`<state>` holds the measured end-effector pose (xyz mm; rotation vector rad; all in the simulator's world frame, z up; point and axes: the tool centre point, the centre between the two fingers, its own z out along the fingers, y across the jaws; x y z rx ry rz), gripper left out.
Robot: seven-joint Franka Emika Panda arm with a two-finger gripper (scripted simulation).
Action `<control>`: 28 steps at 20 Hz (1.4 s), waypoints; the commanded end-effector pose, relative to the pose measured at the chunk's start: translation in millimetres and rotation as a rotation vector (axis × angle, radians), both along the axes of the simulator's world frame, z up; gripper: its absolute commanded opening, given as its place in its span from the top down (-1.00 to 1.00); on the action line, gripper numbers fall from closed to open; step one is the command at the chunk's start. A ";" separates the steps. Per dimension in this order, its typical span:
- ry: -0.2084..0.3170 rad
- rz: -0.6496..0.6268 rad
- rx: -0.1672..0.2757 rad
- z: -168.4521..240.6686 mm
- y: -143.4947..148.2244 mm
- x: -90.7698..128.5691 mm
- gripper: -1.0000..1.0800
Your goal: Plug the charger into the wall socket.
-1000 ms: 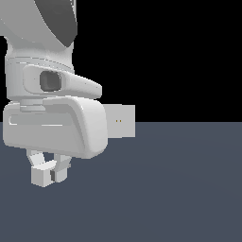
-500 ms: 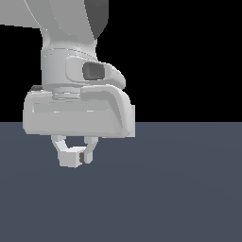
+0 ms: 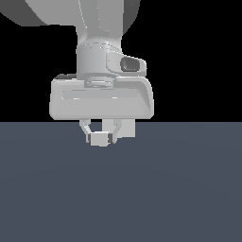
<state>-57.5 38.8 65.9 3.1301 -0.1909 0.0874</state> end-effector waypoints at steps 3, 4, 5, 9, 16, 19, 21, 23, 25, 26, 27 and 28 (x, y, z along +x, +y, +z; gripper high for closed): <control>0.000 0.081 0.000 12.2 -16.1 16.3 1.00; 0.000 0.097 0.000 14.6 -19.0 19.8 1.00; 0.000 0.113 0.001 16.9 -21.8 23.1 1.00; 0.001 0.165 0.001 24.6 -30.6 35.2 1.00; 0.001 0.222 0.001 32.8 -39.0 49.2 1.00; 0.001 0.232 0.001 34.0 -40.0 51.9 1.00; 0.002 0.233 0.001 34.2 -40.2 52.5 1.00; 0.002 0.233 0.001 34.2 -40.2 52.5 1.00; 0.002 0.233 0.001 34.1 -39.7 52.3 1.00; 0.002 0.233 0.001 34.1 -39.7 52.4 1.00; 0.002 0.233 0.001 34.1 -39.6 52.9 1.00; 0.002 0.233 0.001 34.1 -39.5 53.8 1.00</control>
